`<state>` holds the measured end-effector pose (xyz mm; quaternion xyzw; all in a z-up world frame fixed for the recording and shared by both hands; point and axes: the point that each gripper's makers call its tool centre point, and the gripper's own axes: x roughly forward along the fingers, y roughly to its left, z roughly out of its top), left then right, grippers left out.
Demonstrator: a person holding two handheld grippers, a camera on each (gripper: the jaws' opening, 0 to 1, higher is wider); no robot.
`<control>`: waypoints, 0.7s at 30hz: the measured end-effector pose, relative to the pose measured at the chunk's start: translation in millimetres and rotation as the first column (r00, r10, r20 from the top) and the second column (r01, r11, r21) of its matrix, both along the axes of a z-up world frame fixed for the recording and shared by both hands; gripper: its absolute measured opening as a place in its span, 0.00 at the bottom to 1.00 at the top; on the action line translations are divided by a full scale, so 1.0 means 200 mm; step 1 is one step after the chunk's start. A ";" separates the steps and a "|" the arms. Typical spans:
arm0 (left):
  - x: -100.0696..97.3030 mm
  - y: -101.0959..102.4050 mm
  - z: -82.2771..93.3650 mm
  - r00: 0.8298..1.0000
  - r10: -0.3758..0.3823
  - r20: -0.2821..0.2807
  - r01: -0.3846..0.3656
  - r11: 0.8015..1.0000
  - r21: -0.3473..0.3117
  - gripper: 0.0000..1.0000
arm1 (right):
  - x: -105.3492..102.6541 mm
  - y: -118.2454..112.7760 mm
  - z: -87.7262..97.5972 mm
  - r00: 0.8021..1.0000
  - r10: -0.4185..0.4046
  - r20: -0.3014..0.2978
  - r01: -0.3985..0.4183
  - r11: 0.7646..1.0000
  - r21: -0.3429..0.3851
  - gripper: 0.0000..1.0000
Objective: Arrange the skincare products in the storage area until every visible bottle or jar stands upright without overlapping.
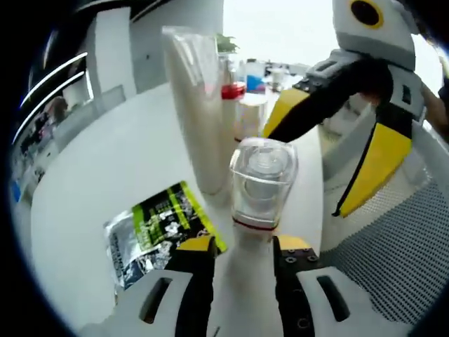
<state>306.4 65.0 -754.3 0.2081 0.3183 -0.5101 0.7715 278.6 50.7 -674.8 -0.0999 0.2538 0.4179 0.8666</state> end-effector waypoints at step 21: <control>-0.05 0.01 -0.04 0.979 0.110 -0.169 -0.110 0.994 0.014 0.17 | 0.08 -0.38 -0.28 0.988 -0.098 -0.120 0.063 0.960 -0.273 0.32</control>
